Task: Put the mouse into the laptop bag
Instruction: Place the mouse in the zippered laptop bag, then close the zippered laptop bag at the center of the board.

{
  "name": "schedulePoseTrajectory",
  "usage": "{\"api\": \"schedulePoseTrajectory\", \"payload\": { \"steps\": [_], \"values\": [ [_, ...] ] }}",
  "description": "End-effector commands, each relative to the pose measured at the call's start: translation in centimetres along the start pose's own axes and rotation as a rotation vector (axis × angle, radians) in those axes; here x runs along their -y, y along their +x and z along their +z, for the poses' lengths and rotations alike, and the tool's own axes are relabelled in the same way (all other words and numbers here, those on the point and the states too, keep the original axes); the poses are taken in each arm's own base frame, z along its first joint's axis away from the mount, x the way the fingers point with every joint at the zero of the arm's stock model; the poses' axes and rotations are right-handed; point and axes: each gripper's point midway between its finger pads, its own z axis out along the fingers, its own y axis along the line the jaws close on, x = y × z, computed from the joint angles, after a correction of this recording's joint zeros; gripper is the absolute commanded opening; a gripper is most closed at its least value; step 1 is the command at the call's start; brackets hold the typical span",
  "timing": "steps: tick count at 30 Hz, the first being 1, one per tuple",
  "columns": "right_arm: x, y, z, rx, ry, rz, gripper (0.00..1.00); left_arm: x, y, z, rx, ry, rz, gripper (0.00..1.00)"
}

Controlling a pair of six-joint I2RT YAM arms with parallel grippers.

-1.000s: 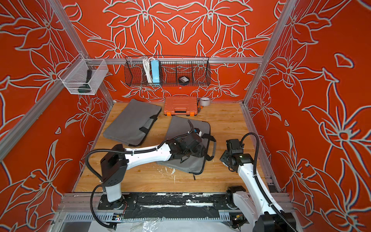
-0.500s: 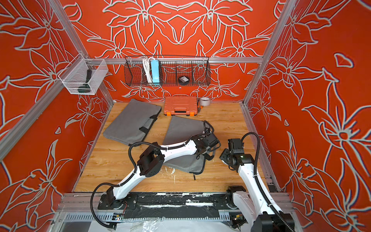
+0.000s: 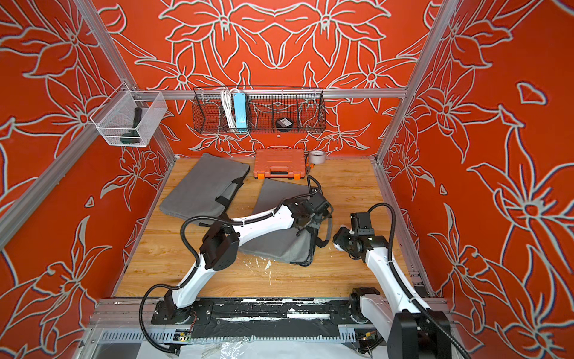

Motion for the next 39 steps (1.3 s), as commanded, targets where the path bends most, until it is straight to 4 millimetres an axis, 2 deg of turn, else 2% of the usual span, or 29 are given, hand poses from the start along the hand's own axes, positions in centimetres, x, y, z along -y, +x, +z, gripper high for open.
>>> {"api": "schedulePoseTrajectory", "payload": {
  "steps": [1, 3, 9, 15, 21, 22, 26, 29, 33, 39],
  "values": [
    [-4.0, -1.8, -0.1, 0.009, -0.162, -0.010, 0.40, 0.2, -3.6, -5.5, 0.079, 0.078, -0.033, 0.00],
    [-5.5, -2.4, 0.4, -0.010, -0.216, -0.003, 0.40, 0.1, -3.8, -6.6, 0.087, 0.104, -0.043, 0.00],
    [-9.9, -4.0, 2.6, -0.056, -0.271, -0.027, 0.42, -0.7, -3.8, -7.8, 0.093, 0.162, -0.081, 0.00],
    [-11.7, -6.9, 6.1, -0.074, -0.201, -0.004, 0.50, -1.6, -3.4, -7.7, 0.066, 0.220, -0.117, 0.00],
    [-14.9, -7.6, 8.6, -0.098, -0.193, -0.047, 0.49, -2.2, -3.3, -7.8, 0.063, 0.252, -0.140, 0.00],
    [-15.2, -7.5, 8.8, -0.100, -0.192, -0.055, 0.51, -2.3, -3.3, -7.8, 0.064, 0.256, -0.143, 0.00],
    [-16.6, -7.0, 9.4, -0.118, -0.208, -0.084, 0.68, -2.6, -3.1, -7.5, 0.047, 0.287, -0.156, 0.00],
    [-16.8, -6.9, 9.1, -0.114, -0.198, -0.106, 0.77, -3.0, -3.0, -7.3, 0.041, 0.294, -0.167, 0.00],
    [-15.9, -6.6, 8.0, -0.107, -0.166, -0.118, 0.81, -3.6, -3.0, -7.4, 0.044, 0.291, -0.177, 0.00],
    [-12.3, -5.3, 5.3, -0.052, -0.083, -0.094, 0.79, -3.4, -2.3, -7.8, 0.040, 0.335, -0.187, 0.00]
  ]
}}
